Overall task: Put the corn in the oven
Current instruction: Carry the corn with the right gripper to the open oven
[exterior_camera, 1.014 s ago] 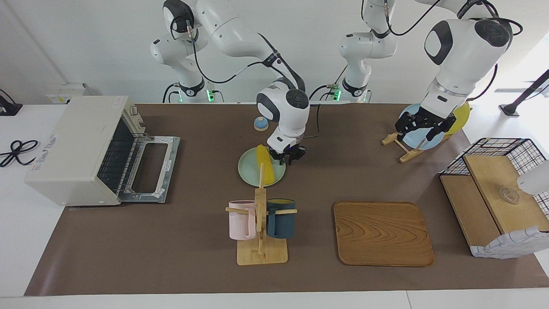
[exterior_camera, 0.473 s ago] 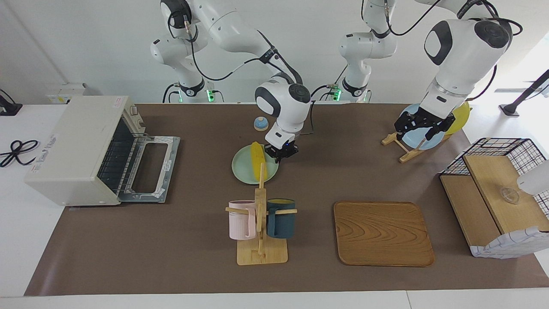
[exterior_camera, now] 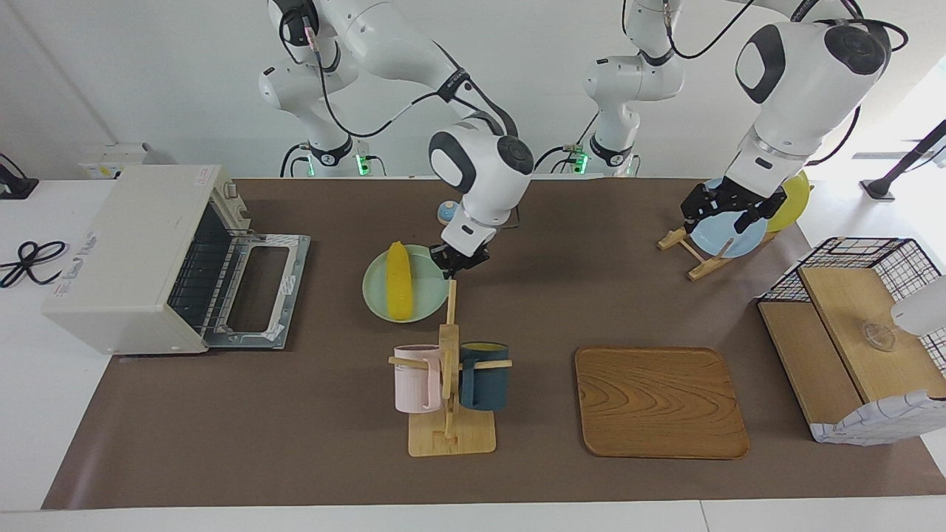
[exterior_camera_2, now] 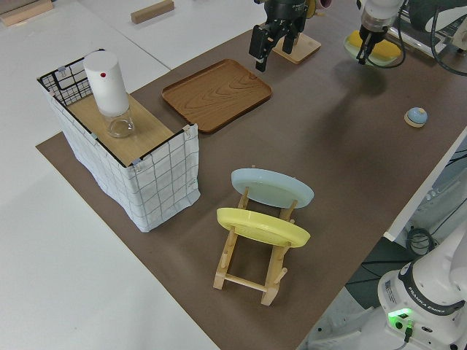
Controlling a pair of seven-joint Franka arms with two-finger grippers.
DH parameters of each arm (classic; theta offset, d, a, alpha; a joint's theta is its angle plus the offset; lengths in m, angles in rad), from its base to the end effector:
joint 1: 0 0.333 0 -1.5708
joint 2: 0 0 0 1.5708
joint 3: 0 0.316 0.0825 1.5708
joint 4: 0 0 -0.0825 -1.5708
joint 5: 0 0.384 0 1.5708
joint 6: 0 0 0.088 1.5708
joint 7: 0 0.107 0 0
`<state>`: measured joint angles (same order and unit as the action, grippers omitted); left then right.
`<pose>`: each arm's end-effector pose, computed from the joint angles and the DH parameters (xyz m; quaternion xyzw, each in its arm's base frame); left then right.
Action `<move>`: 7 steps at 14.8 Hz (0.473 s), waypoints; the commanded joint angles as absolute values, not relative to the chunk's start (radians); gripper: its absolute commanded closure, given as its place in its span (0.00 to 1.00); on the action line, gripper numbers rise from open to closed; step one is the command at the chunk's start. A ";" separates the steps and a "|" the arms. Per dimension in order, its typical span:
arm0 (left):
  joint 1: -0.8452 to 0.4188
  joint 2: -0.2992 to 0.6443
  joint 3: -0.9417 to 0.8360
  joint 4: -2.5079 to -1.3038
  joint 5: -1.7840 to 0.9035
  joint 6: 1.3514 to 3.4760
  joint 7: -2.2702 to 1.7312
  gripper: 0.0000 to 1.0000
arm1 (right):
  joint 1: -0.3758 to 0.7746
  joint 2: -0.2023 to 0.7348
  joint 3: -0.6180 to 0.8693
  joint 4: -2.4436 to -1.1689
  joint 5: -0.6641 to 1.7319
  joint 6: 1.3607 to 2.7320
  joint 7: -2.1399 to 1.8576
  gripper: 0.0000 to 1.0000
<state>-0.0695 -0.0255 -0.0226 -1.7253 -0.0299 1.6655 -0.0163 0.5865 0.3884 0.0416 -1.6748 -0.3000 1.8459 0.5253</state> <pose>0.5475 -0.0536 0.5735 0.9991 -0.0362 -0.0179 0.0136 0.5313 0.3539 0.3649 0.9800 0.1057 -0.0183 0.1678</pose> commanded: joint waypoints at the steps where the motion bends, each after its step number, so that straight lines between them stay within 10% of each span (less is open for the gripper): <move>1: -0.066 -0.028 -0.026 -1.651 -0.011 1.563 -0.009 0.00 | 0.451 0.228 0.055 -1.845 -0.311 1.855 0.395 1.00; 7: -0.064 -0.038 -0.026 -1.678 -0.011 1.583 -0.002 0.00 | 0.227 0.022 0.054 -2.060 -0.307 1.855 0.139 1.00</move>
<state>-0.0695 -0.0311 -0.0226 -1.6677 -0.0298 1.5935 -0.0163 0.2894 0.0997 0.0393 -1.9637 -0.3001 1.8422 0.2039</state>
